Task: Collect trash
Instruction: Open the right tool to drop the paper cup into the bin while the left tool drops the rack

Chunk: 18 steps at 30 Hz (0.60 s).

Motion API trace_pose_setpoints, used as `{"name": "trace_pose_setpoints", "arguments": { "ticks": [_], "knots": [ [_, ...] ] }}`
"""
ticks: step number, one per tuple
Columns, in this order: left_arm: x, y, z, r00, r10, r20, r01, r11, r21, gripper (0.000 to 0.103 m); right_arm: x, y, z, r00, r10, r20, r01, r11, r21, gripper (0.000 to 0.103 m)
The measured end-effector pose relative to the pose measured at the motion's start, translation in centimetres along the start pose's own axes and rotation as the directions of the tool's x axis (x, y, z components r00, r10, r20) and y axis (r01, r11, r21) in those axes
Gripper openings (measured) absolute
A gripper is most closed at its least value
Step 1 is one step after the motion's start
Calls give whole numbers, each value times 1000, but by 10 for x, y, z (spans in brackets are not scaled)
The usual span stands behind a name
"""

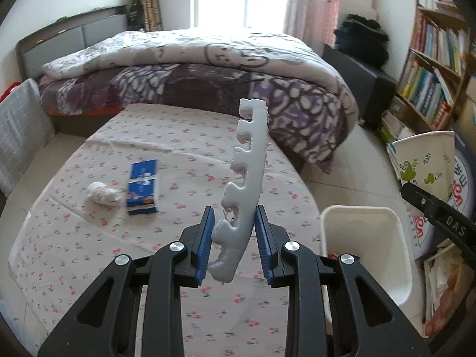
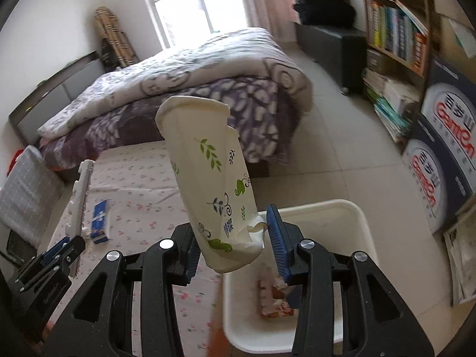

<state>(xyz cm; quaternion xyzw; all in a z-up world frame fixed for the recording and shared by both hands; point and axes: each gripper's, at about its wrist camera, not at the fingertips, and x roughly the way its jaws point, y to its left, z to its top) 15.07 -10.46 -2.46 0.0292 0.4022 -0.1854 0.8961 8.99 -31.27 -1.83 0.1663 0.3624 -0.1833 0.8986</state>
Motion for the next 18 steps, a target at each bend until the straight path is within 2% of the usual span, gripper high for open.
{"name": "trace_pose_setpoints", "arguments": {
  "ticks": [2,4,7,10,13,18],
  "knots": [
    [2,-11,-1,1000,-14,-3,14,1000,16,28,-1,-12,1,1000,-27,-2,27,999,24,45],
    [5,-23,-2,999,-31,-9,32,999,32,28,-4,-26,2,998,-58,6,58,996,64,72],
    [10,-40,-5,998,-62,-26,63,997,50,29,-12,-43,4,992,-122,42,117,987,113,87],
    [13,-55,-8,995,-90,-39,92,994,67,29,-18,-58,7,982,-177,65,166,975,148,95],
    [17,-70,-11,992,-114,-56,119,989,85,29,-18,-73,9,975,-213,62,199,963,183,96],
    [25,-93,-18,983,-157,-95,166,981,103,30,-21,-91,9,972,-230,57,211,950,229,96]
  ]
}}
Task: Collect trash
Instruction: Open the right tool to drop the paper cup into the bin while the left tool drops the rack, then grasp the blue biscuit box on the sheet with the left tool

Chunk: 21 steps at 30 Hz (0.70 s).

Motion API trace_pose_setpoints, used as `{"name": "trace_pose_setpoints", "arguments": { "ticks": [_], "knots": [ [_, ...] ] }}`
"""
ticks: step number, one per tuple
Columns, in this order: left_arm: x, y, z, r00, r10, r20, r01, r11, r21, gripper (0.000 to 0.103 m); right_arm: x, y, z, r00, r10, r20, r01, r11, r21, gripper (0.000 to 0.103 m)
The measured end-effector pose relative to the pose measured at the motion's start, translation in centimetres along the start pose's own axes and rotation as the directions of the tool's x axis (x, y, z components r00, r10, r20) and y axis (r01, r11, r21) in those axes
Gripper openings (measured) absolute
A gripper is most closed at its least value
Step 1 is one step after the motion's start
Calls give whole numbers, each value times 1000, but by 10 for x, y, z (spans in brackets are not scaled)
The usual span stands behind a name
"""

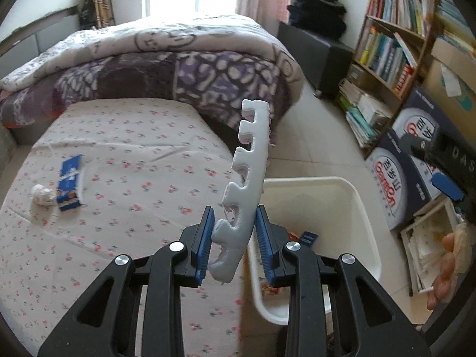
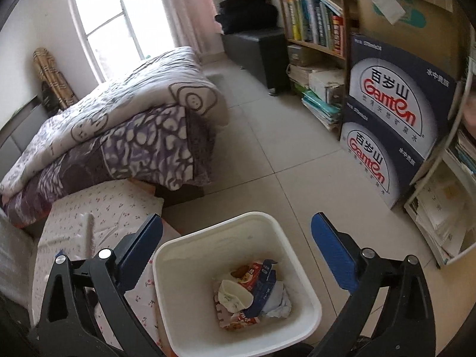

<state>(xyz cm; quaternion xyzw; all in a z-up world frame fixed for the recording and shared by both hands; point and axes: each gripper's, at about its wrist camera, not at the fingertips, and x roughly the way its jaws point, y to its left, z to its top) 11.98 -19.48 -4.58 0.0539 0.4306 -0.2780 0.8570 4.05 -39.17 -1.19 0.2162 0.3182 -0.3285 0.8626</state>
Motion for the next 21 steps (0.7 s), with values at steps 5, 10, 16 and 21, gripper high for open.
{"name": "trace_pose_setpoints", "arguments": {
  "ticks": [5,10,16,21],
  "knots": [
    [10,-22,-2,999,-38,-23,38,999,26,30,-3,-11,3,1000,-17,19,16,999,31,96],
    [20,-37,-1,994,-100,-49,101,995,23,31,-2,-23,6,1000,-21,19,20,998,67,96],
    [29,-45,-5,989,-136,-64,139,990,34,67,-2,-26,8,1000,-22,18,20,996,83,96],
    [32,-29,-3,995,-82,-63,83,996,16,70,2,-14,5,1000,2,0,-1,997,81,96]
  ]
}}
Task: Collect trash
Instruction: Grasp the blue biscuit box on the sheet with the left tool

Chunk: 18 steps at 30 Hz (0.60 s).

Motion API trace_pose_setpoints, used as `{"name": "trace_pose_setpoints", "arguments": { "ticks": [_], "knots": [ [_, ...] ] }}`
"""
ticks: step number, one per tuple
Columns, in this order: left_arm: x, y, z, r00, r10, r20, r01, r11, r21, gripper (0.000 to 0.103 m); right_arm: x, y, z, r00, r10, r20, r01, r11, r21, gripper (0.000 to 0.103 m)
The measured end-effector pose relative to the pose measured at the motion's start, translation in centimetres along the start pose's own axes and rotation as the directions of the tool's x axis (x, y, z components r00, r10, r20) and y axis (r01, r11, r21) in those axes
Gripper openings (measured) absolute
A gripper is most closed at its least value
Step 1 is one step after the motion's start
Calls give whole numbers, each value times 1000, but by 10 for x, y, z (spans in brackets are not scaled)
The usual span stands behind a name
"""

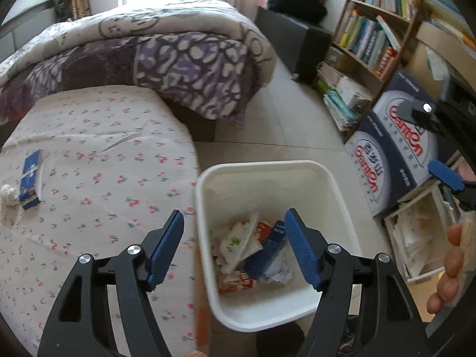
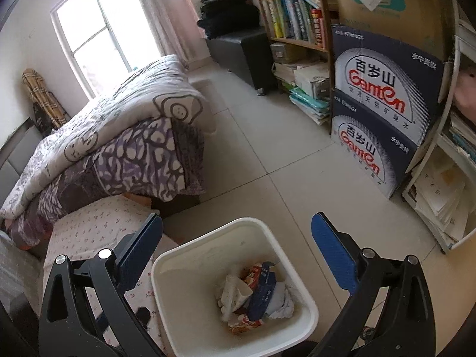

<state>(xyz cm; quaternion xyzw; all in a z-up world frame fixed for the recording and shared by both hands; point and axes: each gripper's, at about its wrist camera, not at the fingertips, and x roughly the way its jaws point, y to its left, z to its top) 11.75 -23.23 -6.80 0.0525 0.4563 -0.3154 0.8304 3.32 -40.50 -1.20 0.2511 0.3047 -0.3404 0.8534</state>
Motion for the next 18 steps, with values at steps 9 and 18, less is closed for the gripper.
{"name": "trace_pose_setpoints", "arguments": {
  "ticks": [9,18],
  "knots": [
    [2,103,19,971,237,-28,-238,958,-158,78,8,38,-15,997,45,-55,-49,996,-76,96],
    [18,232,29,887,446,-117,-459,832,-310,79,25,84,-33,990,64,-127,-82,987,-137,96]
  ]
}}
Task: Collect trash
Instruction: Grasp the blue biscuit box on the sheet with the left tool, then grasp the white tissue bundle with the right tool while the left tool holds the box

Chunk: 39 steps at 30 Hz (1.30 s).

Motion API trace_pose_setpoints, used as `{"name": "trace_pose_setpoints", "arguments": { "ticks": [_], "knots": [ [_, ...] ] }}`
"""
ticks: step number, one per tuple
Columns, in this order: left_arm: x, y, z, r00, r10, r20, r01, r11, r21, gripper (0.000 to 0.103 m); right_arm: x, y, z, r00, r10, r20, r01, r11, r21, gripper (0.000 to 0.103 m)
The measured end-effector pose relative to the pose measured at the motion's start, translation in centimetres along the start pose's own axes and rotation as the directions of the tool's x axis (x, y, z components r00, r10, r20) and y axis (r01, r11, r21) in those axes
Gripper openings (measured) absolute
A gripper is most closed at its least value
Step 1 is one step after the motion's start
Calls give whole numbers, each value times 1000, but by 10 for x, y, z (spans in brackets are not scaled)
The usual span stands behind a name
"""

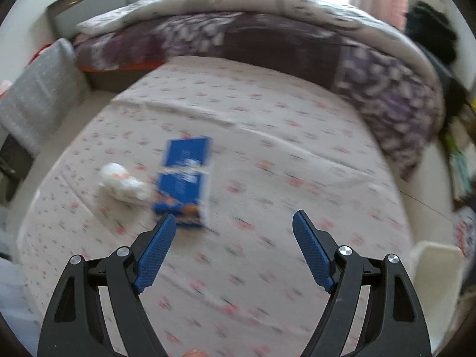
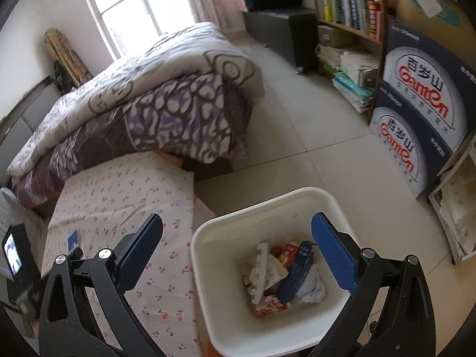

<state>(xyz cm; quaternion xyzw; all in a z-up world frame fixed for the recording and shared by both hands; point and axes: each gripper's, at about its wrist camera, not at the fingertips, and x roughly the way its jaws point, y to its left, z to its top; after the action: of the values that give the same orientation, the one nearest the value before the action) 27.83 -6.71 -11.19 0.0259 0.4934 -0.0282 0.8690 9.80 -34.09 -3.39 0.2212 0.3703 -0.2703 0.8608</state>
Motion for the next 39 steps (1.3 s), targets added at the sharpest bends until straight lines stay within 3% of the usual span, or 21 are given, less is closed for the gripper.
{"name": "trace_pose_setpoints", "arguments": {
  "ticks": [6,10,12,13,14,19,22,29,34,39],
  "knots": [
    [42,30,14,997,55,-57,-56,998,-7,82,9,32,-8,1000,9,-28,-11,998,-65,96],
    [68,43,15,993,29,-111,-29,1000,2,82,15,46,-13,999,9,-47,-13,995,-99,96],
    [71,49,12,993,20,-114,-19,1000,2,76,19,53,-17,998,7,-59,-14,993,-114,96],
    [72,53,10,993,0,-118,0,1000,-2,60,21,57,-19,998,7,-66,-15,992,-122,96],
    [72,54,8,992,-18,-125,18,1000,-5,55,23,62,-21,997,6,-72,-16,991,-130,96],
    [44,75,4,995,-69,-68,70,998,5,55,31,95,-37,998,17,-61,-29,976,-214,96],
    [14,105,7,997,-79,-19,79,996,-29,55,37,131,-54,998,39,-48,-53,943,-330,96],
    [-41,208,3,998,-42,57,53,976,-210,55,54,237,-103,968,223,-116,-250,811,-529,96],
    [-72,268,-7,996,1,95,31,941,-338,55,65,331,-145,922,329,-205,-377,635,-675,96],
    [-98,297,-13,987,16,159,46,924,-379,55,77,397,-179,909,340,-240,-384,466,-797,96]
  ]
}}
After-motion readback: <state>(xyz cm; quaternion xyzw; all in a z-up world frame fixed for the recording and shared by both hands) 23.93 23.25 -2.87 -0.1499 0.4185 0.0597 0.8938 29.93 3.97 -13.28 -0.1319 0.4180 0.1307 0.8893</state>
